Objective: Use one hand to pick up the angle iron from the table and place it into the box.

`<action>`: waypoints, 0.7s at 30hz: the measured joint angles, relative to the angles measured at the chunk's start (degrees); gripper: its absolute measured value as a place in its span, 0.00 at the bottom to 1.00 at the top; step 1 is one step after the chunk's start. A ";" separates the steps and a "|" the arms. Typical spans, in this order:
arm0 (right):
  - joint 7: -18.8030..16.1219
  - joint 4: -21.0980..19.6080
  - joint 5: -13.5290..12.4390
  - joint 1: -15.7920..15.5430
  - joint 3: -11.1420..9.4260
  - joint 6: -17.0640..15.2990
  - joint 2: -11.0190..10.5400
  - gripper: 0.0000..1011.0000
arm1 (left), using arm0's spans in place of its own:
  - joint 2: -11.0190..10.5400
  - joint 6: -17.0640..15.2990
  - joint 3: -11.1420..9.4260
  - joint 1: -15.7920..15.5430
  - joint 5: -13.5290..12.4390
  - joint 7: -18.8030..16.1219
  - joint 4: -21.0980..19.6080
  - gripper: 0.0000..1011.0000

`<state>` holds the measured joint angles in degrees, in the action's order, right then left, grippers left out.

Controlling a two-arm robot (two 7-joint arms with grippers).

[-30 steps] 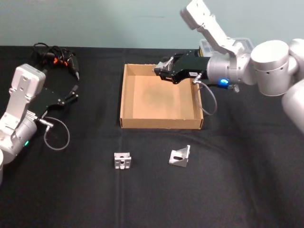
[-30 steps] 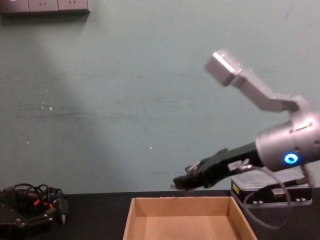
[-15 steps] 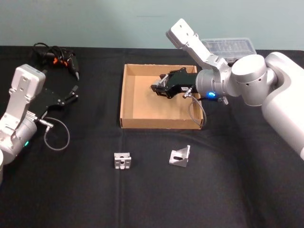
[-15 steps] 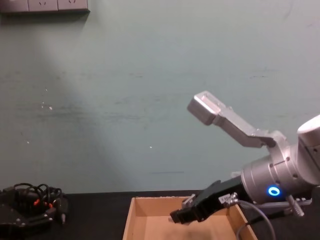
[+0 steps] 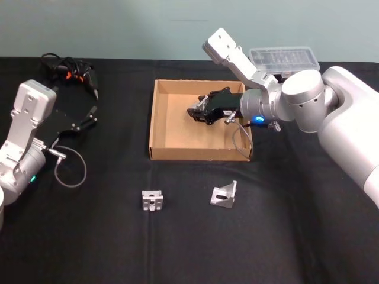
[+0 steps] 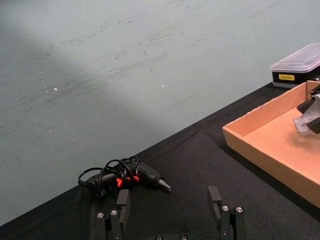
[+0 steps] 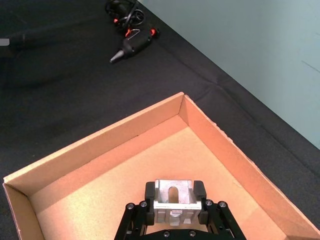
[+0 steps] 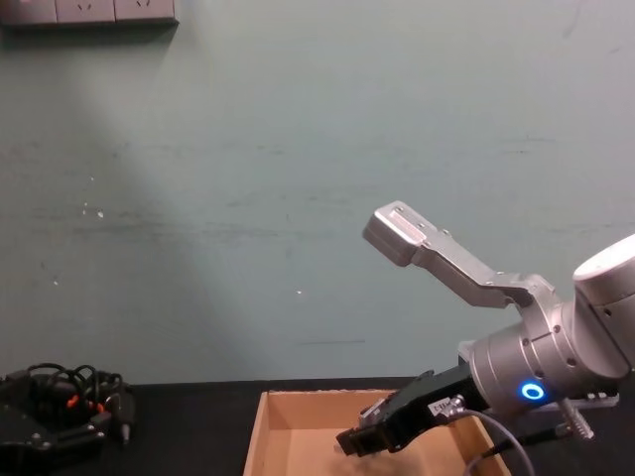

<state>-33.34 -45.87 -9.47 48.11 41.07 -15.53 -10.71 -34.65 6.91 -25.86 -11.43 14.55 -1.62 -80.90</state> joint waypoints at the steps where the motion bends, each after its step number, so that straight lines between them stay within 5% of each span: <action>1: 0.00 -0.05 0.00 0.00 0.00 -0.01 -0.02 0.45 | 0.00 0.00 0.00 0.00 0.00 0.00 0.00 1.00; 4: 0.00 -0.19 -0.02 -0.02 0.02 -0.04 -0.04 0.46 | 0.00 0.00 0.00 0.00 0.00 0.00 0.00 1.00; 21: -0.04 -0.54 -0.16 -0.15 0.10 -0.17 -0.21 0.97 | 0.00 0.00 0.00 0.00 0.00 0.00 0.00 1.00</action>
<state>-33.38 -46.41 -9.63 47.97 41.17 -15.70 -10.92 -34.65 6.91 -25.86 -11.43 14.55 -1.62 -80.90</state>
